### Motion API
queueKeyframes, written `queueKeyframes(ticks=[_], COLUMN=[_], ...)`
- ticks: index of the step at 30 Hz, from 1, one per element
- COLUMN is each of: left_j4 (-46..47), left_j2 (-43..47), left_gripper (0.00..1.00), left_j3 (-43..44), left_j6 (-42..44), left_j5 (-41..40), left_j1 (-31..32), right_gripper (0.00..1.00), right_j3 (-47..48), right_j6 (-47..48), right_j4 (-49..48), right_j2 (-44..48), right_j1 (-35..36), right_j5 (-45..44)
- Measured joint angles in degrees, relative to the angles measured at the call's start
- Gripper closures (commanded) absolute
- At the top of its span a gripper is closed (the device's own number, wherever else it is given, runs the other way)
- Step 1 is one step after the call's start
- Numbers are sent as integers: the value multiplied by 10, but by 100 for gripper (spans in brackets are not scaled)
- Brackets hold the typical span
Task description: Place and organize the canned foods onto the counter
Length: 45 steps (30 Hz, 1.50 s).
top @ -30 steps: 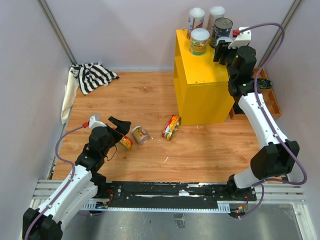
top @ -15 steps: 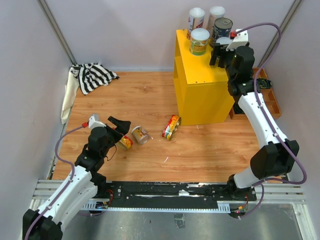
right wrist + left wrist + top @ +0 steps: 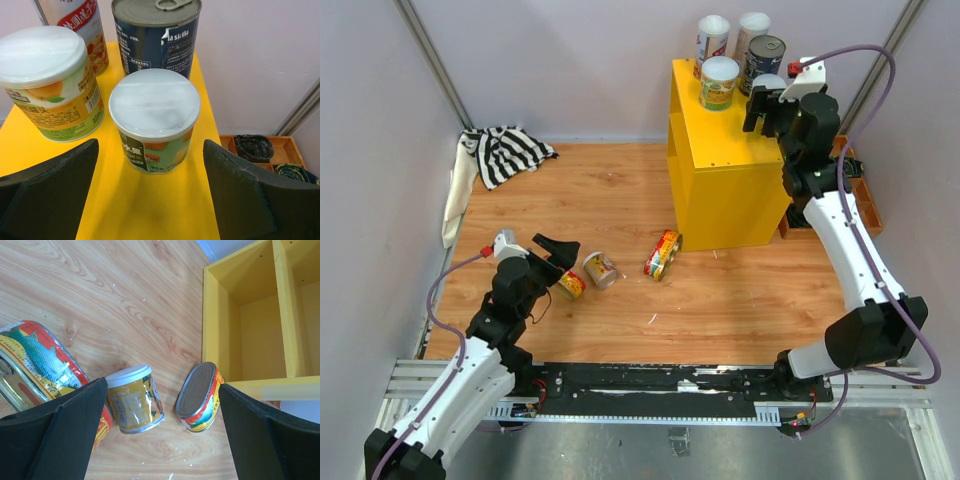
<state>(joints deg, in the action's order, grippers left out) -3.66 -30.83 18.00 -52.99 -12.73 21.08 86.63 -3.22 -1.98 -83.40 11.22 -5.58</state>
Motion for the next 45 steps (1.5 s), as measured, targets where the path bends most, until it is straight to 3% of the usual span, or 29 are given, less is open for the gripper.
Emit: queueKeyframes(ticks=[11,16,21,26,29,45], left_j4=[-14,-15,-11,-11,-11,12], left_j2=[21,21,16,13,13,-14], left_gripper=[2,2,2,2,2,2], left_j3=[0,0,0,0,0,0], left_j6=[0,0,0,0,0,7], left_j5=[0,0,0,3,4,4], left_j1=[0,0,0,0,0,0], right_gripper=[19,29,46,63,68,71], right_j3=[2,28,69,103,130,173], right_j6=[14,30,45,47,45,41], right_j4=[16,34,45,57,75,113], right_j2=[59,61,46,13,-19,-117], right_j1=[43,81,120,135,135,132], right_j5=[-15,-21,-26,-30,-33,-50])
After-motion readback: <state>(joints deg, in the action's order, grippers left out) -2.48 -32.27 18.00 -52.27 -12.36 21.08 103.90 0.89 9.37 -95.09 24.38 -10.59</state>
